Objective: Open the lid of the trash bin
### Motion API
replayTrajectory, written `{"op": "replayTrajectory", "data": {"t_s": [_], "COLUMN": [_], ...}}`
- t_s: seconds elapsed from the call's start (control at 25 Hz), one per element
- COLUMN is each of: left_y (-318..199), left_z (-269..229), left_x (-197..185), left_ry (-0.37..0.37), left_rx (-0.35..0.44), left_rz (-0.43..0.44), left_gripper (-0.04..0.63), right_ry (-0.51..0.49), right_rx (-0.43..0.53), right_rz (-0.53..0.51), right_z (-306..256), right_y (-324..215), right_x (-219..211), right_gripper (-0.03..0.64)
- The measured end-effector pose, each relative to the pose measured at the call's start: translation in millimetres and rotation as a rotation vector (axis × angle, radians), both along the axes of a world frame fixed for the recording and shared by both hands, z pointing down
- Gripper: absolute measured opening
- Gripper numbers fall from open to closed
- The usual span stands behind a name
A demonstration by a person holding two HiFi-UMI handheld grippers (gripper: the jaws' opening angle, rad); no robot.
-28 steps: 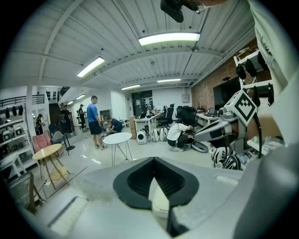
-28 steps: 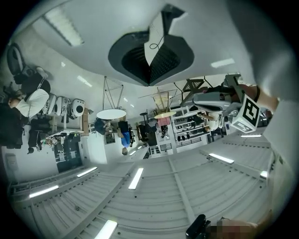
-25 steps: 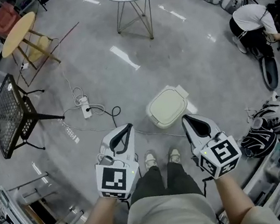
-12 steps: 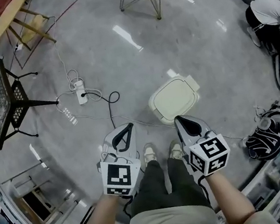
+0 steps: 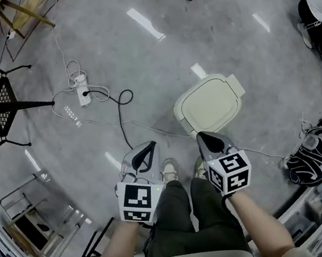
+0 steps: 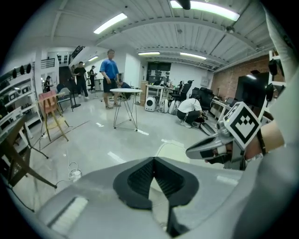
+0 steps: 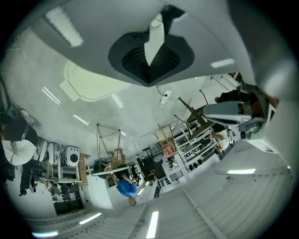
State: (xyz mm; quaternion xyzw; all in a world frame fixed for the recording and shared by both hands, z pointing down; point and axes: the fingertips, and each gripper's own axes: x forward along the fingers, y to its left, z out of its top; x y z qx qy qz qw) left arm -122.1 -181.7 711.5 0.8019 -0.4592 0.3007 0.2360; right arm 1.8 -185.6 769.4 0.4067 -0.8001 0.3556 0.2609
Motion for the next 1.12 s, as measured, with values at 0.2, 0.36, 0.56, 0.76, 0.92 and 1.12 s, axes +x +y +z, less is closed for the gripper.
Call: {"op": "replayTrajectory", "data": {"t_s": [0.2, 0.36, 0.56, 0.76, 0.92, 1.12], "left_y": [5.7, 14.2, 19.1, 19.4, 20.3, 23.5], "left_z": [53.7, 94.0, 126.6, 144.1, 146.8, 146.9], "left_x": [-6.0, -9.6, -17.0, -28.8, -38.4, -44.2], "left_ry": [-0.065, -0.054, -0.051, -0.046, -0.042, -0.044], "left_rx": [0.010, -0.038, -0.061, -0.078, -0.079, -0.080], "left_rz": [0.045, 0.035, 0.016, -0.025, -0.049, -0.042], "left_gripper": [0.002, 0.002, 0.002, 0.002, 0.002, 0.002], "right_ry": [0.018, 0.032, 0.033, 0.055, 0.064, 0.034], "right_rx": [-0.050, -0.099, -0.153, -0.214, -0.254, -0.264], "right_rz": [-0.018, -0.003, 0.042, 0.121, 0.180, 0.300], "right_z": [68.6, 112.8, 155.8, 184.6, 199.3, 207.8], "right_y": [12.5, 20.0, 18.3, 11.6, 12.8, 14.2], "right_x": [-9.2, -13.9, -21.3, -28.0, -34.0, -38.9], "right_gripper": [0.003, 0.003, 0.003, 0.003, 0.003, 0.002]}}
